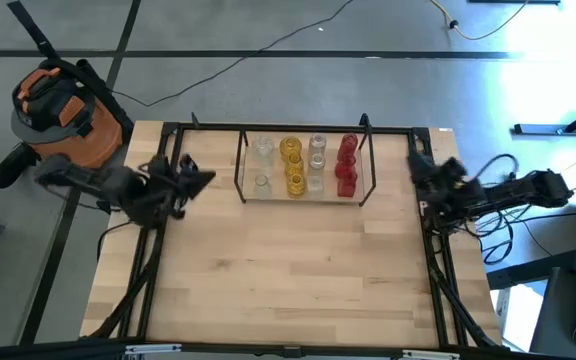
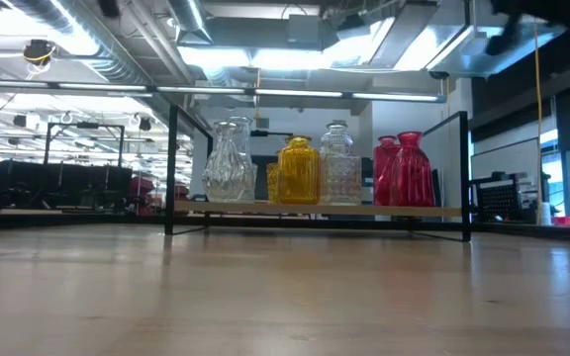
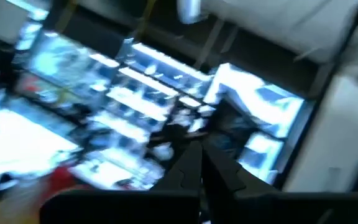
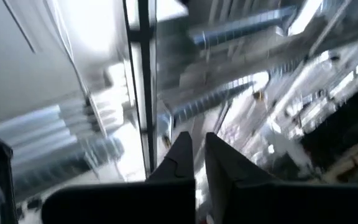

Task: Sort vases onto shelf
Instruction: Return to Home Position

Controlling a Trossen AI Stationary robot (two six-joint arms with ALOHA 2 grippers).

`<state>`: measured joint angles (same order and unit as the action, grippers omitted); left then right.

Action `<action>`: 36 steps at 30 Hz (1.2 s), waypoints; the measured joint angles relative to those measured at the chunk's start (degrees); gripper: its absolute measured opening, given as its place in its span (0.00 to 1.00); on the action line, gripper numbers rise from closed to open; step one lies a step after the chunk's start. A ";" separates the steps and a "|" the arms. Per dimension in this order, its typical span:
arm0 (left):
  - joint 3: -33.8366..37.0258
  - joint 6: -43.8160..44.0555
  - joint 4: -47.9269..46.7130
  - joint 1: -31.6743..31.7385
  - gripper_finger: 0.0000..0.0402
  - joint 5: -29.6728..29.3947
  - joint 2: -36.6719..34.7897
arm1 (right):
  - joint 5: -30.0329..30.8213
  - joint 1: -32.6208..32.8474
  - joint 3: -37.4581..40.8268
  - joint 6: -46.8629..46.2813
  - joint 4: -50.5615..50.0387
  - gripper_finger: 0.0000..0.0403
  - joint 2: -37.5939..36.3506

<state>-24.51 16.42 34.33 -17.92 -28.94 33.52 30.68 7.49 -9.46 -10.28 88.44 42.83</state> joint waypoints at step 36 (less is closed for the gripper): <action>21.87 30.34 -28.16 21.79 0.00 21.16 -33.30 | -18.51 0.02 1.84 -29.23 -99.50 0.00 -42.50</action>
<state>-2.64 46.76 6.17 3.87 -7.79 0.21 12.16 7.51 -7.61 -39.51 -11.06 0.33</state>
